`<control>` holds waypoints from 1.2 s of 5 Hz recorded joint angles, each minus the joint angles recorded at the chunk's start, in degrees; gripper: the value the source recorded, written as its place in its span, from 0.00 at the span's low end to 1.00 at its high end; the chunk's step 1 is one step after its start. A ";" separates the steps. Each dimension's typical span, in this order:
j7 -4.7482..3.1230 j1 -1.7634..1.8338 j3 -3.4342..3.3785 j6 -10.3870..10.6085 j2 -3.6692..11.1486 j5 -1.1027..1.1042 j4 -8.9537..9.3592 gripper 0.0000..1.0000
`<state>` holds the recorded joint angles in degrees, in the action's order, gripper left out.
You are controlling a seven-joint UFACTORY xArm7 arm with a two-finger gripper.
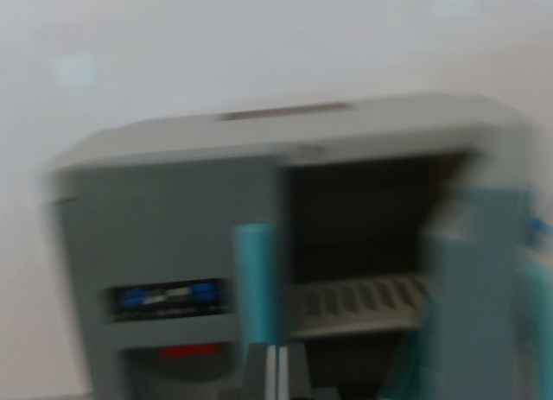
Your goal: Close fridge door
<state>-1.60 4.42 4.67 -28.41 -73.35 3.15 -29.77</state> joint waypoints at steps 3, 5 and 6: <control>0.00 0.00 15.69 0.00 0.28 0.00 -0.30 1.00; 0.00 0.00 20.99 0.00 1.21 0.00 -0.30 1.00; 0.00 0.00 20.99 0.00 1.21 0.00 -0.30 1.00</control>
<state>-1.60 4.42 25.67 -28.41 -72.13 3.15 -30.07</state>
